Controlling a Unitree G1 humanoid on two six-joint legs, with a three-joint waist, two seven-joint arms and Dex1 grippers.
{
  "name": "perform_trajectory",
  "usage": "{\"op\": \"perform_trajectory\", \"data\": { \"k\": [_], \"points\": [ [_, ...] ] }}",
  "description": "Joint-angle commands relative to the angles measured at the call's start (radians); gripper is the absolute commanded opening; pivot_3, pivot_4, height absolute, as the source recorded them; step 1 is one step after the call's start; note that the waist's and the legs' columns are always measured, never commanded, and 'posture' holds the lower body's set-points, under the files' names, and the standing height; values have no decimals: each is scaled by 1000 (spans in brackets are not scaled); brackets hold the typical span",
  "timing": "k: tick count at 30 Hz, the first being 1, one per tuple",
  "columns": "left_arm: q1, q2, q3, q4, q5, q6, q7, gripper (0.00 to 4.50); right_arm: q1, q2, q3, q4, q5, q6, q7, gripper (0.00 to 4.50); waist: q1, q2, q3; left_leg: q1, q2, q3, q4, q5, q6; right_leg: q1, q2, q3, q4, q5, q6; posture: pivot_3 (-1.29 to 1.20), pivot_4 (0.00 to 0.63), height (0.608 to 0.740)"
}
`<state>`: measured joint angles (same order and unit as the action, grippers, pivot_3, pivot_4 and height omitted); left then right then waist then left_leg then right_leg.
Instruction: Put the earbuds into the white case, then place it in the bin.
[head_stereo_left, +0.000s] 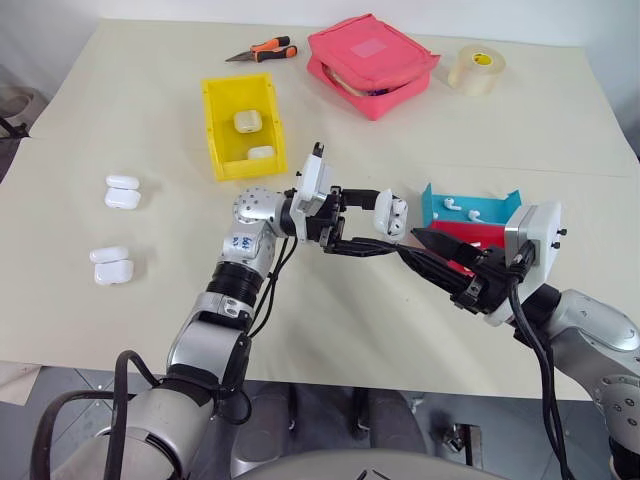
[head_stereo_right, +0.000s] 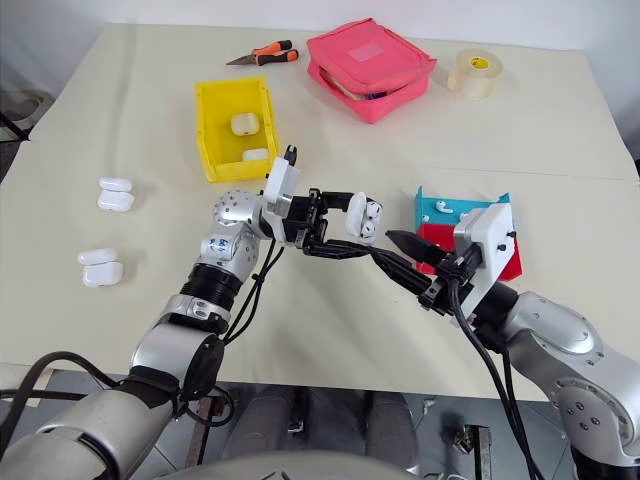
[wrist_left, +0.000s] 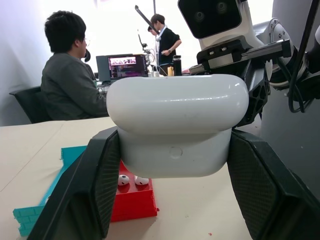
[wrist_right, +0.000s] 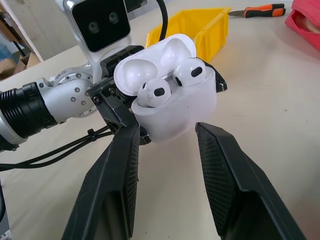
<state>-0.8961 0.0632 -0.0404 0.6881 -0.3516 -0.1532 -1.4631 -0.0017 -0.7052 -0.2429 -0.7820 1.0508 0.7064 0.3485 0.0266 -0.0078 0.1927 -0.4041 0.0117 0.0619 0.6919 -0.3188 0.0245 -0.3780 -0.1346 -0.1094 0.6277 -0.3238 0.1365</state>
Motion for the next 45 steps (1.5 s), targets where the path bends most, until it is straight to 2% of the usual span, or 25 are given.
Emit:
{"op": "perform_trajectory", "data": {
  "k": [1, 7, 16, 19, 22, 26, 30, 32, 37, 45],
  "points": [
    [-27, -13, 9, -5, -20, -13, 3, 2798, -23, -12, -3, -31, 17, 3, -12, 1844, 0, 0, 0, 0, 0, 0, 0, 0, 0, 0, 0, 0, 0, 0, 0, 0, 150, 740],
    [-24, -7, 0, 7, -2, -13, 2, 2798, -34, -49, -52, -27, 38, 21, -9, 1844, 0, 0, 0, 0, 0, 0, 0, 0, 0, 0, 0, 0, 0, 0, 0, 0, 150, 740],
    [-83, 43, -60, 61, 98, -22, 19, 2798, -16, -265, -227, 7, 82, 104, 61, 1844, 2, 0, 0, 0, 0, 0, 0, 0, 0, 0, 0, 0, 0, 0, 0, 0, 150, 740],
    [-132, 56, -96, 95, 154, -47, 24, 2798, -72, -336, -247, 20, 127, 158, 14, 1009, 1, 0, 0, 0, 0, 0, 0, 0, 0, 1, 0, 0, -1, 0, 0, 0, 150, 740],
    [-180, 66, -137, 127, 210, -80, 21, 2798, -212, -393, -177, 47, 176, 202, -44, 74, -1, 0, 0, 0, 0, 0, 0, 0, 1, 1, 0, 0, -1, 0, 0, 0, 150, 740],
    [-240, 67, -172, 189, 272, -124, 40, 2798, -474, -446, 21, 110, 260, 360, -164, 74, -5, 0, 0, 0, 1, 0, 0, 0, 0, -1, 0, 0, 0, 0, 0, 0, 150, 740],
    [-288, 59, -184, 263, 316, -152, 86, 2798, -683, -370, 161, 153, 310, 432, -234, 74, -4, 0, 0, -2, 1, 0, 0, 0, 0, -2, -1, 0, -1, 0, 0, 0, 150, 740],
    [-304, 55, -184, 287, 327, -161, 94, 2798, -726, -345, 201, 165, 316, 462, -252, 74, 0, 0, 0, -2, 1, 0, 1, 0, 1, -2, -1, 0, -1, 0, 0, 0, 150, 740],
    [-342, 48, -173, 323, 337, -194, 116, 2798, -753, -284, 286, 190, 217, 494, -240, 74, 1, 0, 0, -4, -1, 0, 3, -2, 4, -2, -3, -1, -1, 1, 1, 0, 150, 740],
    [-353, 39, -151, 343, 328, -213, 131, 2798, -784, -205, 346, 244, 56, 507, -175, 74, -2, 0, 0, -7, -1, 3, 5, -3, 5, -6, -2, -1, 0, 1, 2, 0, 150, 740]
  ]
}}
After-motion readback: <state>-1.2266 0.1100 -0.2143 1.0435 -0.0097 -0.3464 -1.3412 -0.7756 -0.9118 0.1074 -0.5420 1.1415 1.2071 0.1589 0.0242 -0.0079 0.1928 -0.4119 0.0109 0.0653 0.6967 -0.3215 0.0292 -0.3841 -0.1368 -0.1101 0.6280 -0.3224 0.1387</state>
